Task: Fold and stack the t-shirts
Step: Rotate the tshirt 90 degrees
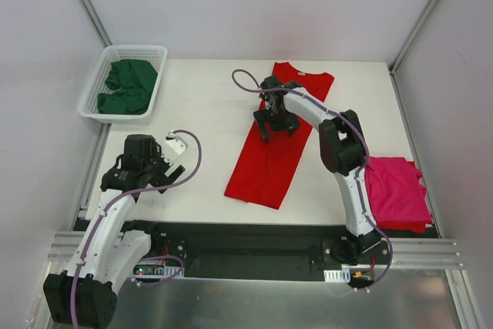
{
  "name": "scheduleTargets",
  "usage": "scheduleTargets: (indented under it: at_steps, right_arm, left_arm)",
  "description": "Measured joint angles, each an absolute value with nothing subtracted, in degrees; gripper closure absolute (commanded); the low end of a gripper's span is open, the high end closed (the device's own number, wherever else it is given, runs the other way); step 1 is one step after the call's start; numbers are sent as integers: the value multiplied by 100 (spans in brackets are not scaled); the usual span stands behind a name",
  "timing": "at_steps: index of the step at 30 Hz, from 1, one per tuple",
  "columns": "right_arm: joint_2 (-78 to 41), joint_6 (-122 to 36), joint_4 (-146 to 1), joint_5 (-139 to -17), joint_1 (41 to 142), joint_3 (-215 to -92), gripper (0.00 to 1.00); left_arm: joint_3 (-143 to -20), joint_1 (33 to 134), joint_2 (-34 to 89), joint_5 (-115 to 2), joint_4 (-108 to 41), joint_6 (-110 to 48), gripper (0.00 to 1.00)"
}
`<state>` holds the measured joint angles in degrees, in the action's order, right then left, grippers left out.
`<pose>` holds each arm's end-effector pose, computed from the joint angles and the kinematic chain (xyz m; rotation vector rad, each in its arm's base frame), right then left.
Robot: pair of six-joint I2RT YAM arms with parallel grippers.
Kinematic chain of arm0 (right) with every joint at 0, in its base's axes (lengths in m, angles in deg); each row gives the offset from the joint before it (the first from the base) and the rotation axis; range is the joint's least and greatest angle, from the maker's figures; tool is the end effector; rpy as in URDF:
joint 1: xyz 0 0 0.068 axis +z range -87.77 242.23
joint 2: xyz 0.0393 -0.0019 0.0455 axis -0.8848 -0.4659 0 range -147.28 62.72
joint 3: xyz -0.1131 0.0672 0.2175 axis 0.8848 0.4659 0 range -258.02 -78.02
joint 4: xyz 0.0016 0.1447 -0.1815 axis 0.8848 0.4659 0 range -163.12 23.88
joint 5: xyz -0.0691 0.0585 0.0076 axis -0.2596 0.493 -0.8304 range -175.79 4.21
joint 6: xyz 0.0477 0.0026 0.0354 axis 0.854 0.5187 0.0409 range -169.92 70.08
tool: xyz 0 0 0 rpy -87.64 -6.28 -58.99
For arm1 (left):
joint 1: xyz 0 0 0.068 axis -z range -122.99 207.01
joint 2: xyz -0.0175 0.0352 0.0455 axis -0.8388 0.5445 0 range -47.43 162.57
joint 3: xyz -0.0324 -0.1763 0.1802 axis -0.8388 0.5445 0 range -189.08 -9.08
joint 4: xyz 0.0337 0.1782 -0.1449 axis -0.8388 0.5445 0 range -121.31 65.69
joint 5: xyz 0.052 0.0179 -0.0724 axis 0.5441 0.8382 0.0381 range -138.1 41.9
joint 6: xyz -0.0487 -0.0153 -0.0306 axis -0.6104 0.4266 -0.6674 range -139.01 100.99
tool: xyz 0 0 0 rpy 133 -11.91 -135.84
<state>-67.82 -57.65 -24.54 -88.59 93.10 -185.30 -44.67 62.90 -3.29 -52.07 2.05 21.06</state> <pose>0.3748 0.2216 0.1587 -0.9219 2.6665 0.0227 0.1508 -0.0186 0.2330 0.9350 2.1130 0.2266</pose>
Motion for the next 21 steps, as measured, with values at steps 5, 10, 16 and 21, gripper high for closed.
scheduleTargets:
  at_steps: [5,10,16,21]
  right_arm:
    - [-6865,-6320,-2181,-8702,9291,-18648,4]
    - [-6686,-6919,-1934,-8643,9291,-18303,4]
    - [-6504,-7636,-1169,-8695,9347,-17835,4]
    - [-6572,-8071,-719,-8899,9402,-17816,4]
  left_arm:
    - [-4467,6290,-320,-5204,205,2106,1]
    - [-4467,6290,-309,-5204,205,2106,1]
    - [-4467,6290,-279,-5207,205,2106,1]
    - [-4467,6290,-279,-5207,205,2106,1]
